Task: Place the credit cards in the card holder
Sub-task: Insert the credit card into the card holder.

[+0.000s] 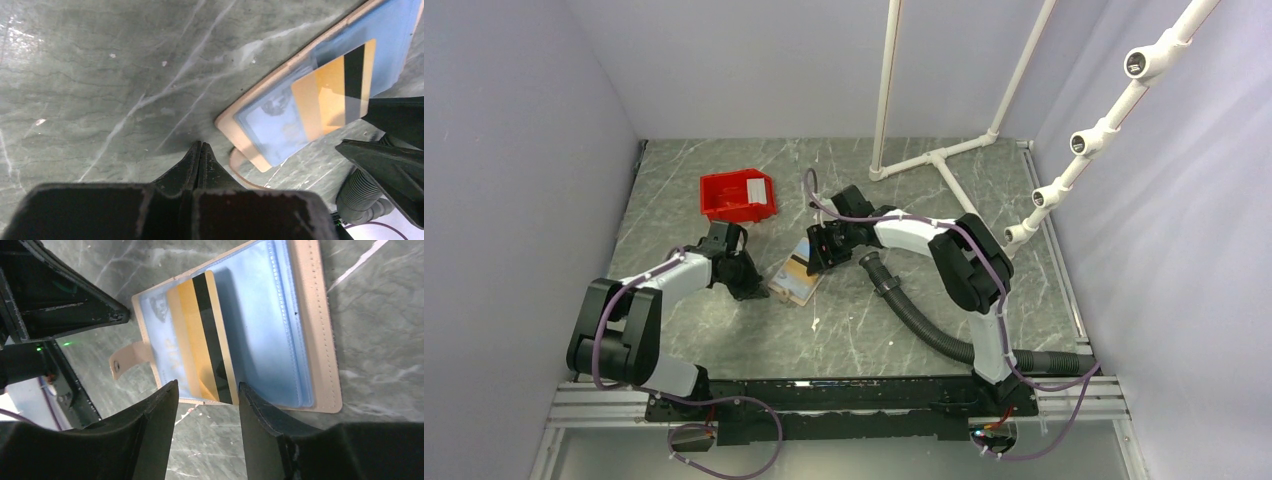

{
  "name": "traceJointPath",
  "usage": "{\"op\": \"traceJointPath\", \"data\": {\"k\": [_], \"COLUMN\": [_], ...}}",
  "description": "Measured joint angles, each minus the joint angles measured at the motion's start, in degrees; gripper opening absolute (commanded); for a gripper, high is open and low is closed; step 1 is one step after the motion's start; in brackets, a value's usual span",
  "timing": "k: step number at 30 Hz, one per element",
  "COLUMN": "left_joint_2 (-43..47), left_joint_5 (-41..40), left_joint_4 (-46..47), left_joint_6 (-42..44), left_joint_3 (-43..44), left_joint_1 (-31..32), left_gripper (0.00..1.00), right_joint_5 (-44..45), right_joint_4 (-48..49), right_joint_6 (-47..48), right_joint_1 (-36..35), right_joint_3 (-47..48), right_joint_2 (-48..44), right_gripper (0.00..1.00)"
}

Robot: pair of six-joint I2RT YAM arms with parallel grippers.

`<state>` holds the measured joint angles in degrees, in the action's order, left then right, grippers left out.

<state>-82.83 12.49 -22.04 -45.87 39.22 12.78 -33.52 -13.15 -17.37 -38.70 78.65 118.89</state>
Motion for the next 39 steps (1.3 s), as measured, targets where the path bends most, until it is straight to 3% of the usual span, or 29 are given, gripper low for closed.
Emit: {"op": "traceJointPath", "data": {"k": [11, 15, 21, 39], "left_joint_2": [3.8, 5.1, 2.3, -4.1], "left_joint_5": [-0.2, 1.0, 1.2, 1.8], "left_joint_4": [-0.8, -1.3, -0.9, 2.1], "left_joint_6": [0.0, -0.3, -0.6, -3.1], "left_joint_3": [-0.1, 2.3, 3.2, 1.9], "left_joint_1": [-0.1, -0.1, -0.1, -0.5], "left_gripper": [0.04, 0.0, 0.0, 0.0], "right_joint_5": [5.4, 5.8, 5.4, 2.5], "right_joint_4": [-5.0, -6.0, -6.5, -6.7], "right_joint_6": [3.1, 3.1, 3.2, 3.9], "right_joint_1": [-0.4, -0.4, -0.4, -1.3], "right_joint_3": [2.2, 3.1, 6.7, 11.5], "right_joint_2": [-0.9, -0.9, -0.9, 6.0], "right_gripper": [0.55, 0.52, 0.46, 0.47]}}
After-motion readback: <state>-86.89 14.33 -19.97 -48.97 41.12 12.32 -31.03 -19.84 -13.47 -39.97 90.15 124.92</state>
